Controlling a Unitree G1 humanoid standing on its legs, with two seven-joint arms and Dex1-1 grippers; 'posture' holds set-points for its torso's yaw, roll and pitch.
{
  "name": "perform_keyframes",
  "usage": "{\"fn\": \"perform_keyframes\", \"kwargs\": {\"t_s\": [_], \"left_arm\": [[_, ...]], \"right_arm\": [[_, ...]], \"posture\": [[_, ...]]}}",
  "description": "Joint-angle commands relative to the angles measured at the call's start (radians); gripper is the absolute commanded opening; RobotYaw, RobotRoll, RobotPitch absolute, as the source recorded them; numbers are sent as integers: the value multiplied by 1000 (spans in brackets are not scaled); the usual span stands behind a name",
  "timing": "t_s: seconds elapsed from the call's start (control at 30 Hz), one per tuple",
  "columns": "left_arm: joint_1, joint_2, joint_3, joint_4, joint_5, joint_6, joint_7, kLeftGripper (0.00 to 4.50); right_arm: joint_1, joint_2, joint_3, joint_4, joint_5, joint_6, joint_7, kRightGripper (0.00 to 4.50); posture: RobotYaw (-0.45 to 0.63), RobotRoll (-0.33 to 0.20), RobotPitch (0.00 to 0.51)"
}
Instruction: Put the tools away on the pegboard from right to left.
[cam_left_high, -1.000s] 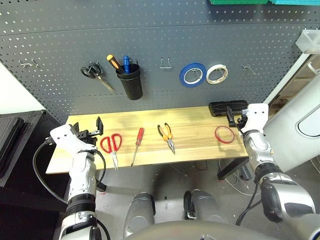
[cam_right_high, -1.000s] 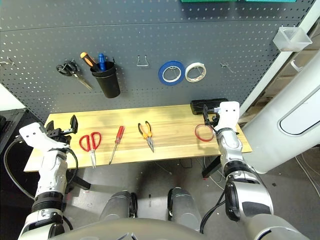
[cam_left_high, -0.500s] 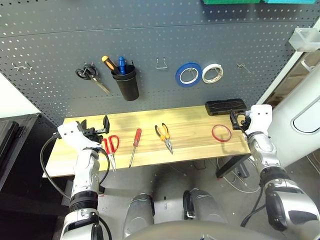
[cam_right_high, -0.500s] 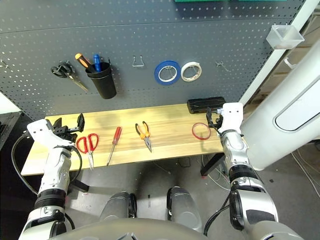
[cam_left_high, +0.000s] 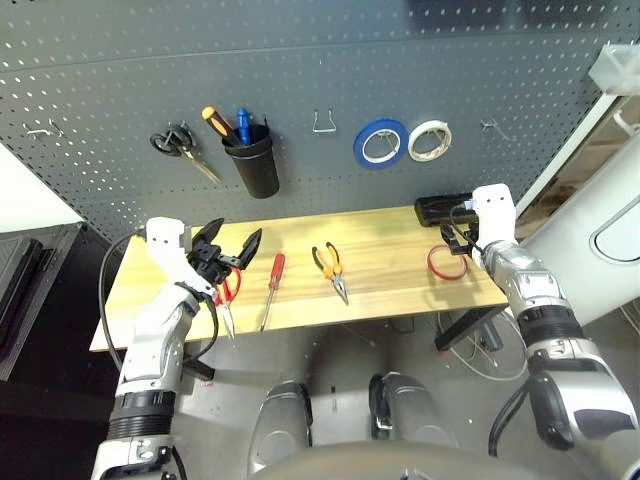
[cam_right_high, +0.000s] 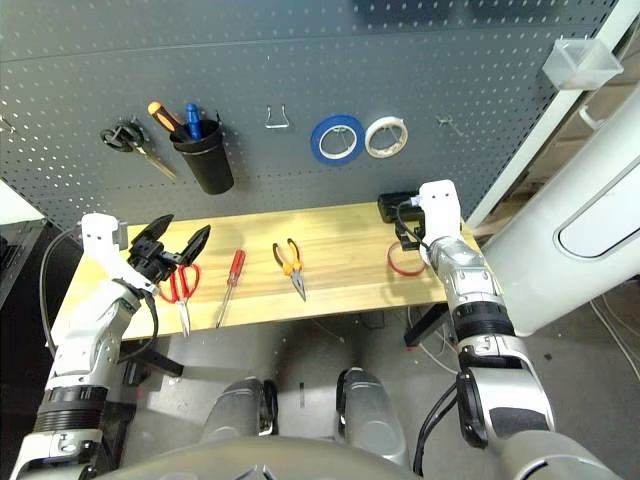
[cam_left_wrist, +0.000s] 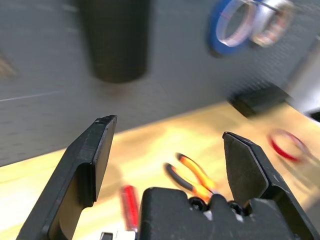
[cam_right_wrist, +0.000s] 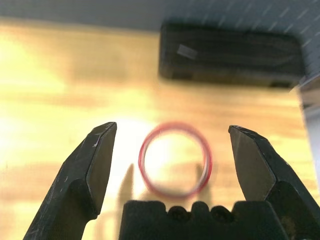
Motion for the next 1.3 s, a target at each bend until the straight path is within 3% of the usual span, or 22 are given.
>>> {"fn": "perform_keyframes", "kwargs": {"t_s": [0.03,0.27,0.47,0.77,1.3], "left_arm": [[4,23,-35,-26,-1,33,-53,4473],[-5,53,-107,-45,-17,64,-185,4473],[14,108,-176,-10,42,7,-284,4473],[2,123,-161,32,69,-20,-284,4473],[66,117,-157,-62,62,14,-256,4473]], "right_arm": [[-28,-15,20,4,-11,60,24,4500],[-86,-30,51,26,-20,137,77,4500],[-118,-39,73,53,-32,183,109,4500],[-184,-38,120,171,-59,241,145,4500],[-274,34,129,446,-99,80,122,4500]], "posture": [[-42,0,116],[-61,0,150],[-66,0,170],[-64,0,216],[-13,0,239]]}}
